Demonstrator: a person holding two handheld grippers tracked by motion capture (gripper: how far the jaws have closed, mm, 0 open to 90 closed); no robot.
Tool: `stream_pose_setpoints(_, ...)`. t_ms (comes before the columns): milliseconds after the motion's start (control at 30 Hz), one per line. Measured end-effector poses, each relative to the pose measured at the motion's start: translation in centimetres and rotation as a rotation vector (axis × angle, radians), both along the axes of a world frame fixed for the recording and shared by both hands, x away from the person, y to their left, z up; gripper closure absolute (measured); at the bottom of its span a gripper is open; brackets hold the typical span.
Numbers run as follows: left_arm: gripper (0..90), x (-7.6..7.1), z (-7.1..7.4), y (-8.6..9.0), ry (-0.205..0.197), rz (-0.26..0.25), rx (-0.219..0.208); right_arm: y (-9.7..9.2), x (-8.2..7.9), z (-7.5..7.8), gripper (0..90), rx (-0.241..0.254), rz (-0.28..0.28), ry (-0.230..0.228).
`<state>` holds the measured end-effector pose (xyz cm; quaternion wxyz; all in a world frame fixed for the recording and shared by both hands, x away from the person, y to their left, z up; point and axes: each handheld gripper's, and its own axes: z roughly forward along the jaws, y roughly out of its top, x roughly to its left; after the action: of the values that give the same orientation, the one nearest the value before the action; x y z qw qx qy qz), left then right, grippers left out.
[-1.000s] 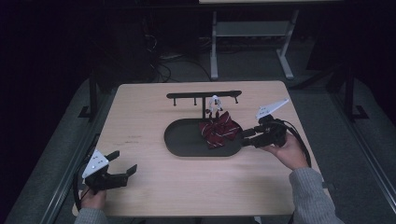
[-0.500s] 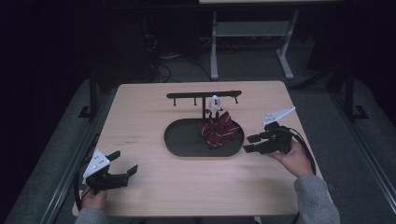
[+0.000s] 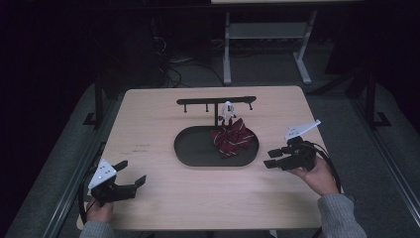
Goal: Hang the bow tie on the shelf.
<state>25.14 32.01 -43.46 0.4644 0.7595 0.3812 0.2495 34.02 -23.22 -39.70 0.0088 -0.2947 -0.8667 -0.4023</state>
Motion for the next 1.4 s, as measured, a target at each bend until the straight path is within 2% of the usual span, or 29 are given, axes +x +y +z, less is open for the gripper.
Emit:
stream_pose_setpoints(333, 12.8, 0.0, 0.0, 0.0, 0.005, 0.001, 0.005, -0.5, -1.1, -0.9, 47.5, -0.009, -0.008, 0.011)
stream_pose_setpoints(1033, 12.8, 0.0, 0.0, -0.1, 0.005, 0.000, 0.002, -2.5, -3.8, -3.1, 46.4, 0.022, -0.055, 0.034)
stream_pose_setpoints(1400, 12.8, -0.1, 0.0, 0.0, 0.002, 0.001, 0.003, -2.9, -5.0, -4.0, 46.0, 0.044, -0.063, 0.035)
